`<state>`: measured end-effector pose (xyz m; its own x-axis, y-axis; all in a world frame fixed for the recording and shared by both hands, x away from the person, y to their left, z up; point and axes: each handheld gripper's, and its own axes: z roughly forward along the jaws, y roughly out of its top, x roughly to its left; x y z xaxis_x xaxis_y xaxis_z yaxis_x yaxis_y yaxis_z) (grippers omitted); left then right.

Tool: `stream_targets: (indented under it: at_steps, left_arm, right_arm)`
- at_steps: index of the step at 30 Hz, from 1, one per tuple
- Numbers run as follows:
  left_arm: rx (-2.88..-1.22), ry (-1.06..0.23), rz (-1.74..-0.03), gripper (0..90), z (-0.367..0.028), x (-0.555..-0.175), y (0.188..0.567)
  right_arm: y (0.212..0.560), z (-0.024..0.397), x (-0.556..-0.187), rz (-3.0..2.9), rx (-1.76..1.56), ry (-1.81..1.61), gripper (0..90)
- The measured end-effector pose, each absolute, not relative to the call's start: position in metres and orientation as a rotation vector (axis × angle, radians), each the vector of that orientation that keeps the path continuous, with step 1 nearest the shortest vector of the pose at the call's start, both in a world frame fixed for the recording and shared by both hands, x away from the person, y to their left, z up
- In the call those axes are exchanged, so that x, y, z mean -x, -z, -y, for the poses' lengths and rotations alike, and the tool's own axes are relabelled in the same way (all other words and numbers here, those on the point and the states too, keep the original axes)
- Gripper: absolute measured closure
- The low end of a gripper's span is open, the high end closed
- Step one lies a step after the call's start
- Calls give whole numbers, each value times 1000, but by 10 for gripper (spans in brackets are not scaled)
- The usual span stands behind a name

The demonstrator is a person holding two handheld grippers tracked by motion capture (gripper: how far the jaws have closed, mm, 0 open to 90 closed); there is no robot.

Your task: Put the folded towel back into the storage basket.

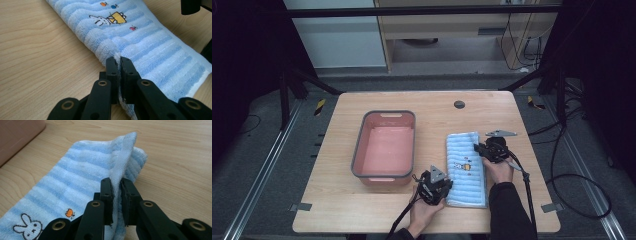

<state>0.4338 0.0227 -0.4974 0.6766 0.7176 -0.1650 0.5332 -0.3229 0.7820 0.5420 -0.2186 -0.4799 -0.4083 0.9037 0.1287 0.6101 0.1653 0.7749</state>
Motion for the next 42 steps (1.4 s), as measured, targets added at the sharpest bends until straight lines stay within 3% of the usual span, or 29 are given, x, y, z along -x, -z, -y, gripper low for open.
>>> stream_targets:
  at_steps: [42]
  left_arm:
    - [-1885,-355,-858,861,-47,-427,420]
  right_arm:
    - [383,200,-521,-1888,-1228,-1279,811]
